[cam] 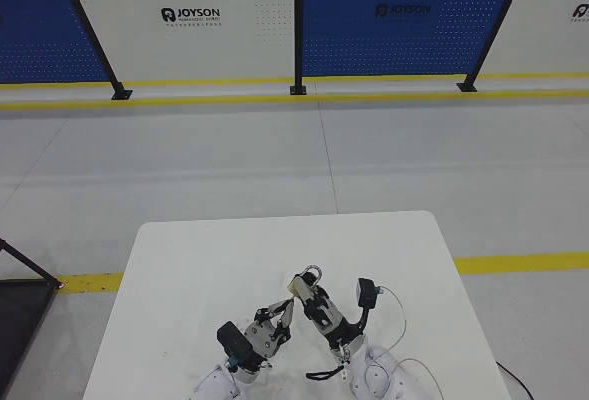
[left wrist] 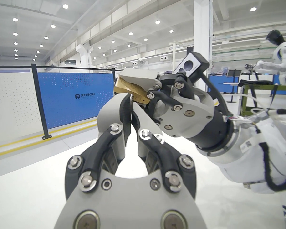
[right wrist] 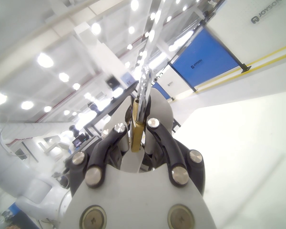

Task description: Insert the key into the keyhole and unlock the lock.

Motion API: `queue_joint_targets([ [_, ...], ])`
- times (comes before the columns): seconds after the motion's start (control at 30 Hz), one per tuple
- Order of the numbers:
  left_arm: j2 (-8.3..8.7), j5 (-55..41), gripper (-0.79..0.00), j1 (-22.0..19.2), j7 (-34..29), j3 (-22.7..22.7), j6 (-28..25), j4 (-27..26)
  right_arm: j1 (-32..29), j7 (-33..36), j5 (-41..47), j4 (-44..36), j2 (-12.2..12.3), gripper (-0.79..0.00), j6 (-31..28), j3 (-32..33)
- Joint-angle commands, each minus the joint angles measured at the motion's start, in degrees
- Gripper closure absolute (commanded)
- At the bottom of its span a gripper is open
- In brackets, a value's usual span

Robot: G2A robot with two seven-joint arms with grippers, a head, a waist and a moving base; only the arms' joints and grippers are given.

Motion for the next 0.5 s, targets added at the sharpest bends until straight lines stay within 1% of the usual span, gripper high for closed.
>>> queue_joint_targets([
  [0.0, -0.04, -0.1, 0.0, 0.0, 0.1, 0.1, 0.0, 0.1, 0.0, 0.1, 0.0, 0.0, 0.0, 0.0, 0.0, 0.0],
  [0.17, -0.09, -0.3, 0.0, -0.2, 1.1, 0.2, 0.2, 0.2, 0.0, 0.0, 0.1, 0.0, 0.0, 0.0, 0.3, 0.0],
  [0.2, -0.1, -0.5, -0.314, -0.2, 1.2, 0.2, 0.1, 0.2, 0.0, -0.1, 0.0, 0.0, 0.0, 0.0, 0.4, 0.0],
  [0.23, -0.12, -1.0, -0.646, -0.1, 1.1, 0.3, -0.4, 0.3, 0.1, -0.4, 0.0, -0.1, 0.0, 0.0, 0.6, 0.1],
  [0.27, -0.14, -1.6, -0.785, -0.1, 1.2, 0.2, -0.8, 0.2, 0.1, -1.0, -0.2, -0.1, -0.1, 0.0, 1.3, 0.4],
  [0.37, -0.01, -3.5, -0.785, 0.3, 1.0, 0.0, -3.9, -0.2, 0.1, -1.9, -0.6, 0.0, -0.2, 0.0, 2.1, 0.3],
  [0.47, 0.53, -4.1, -0.785, 1.2, 0.5, -1.3, -6.5, -0.9, 0.2, -3.1, -1.3, 0.2, -0.3, 0.0, 3.4, 0.5],
])
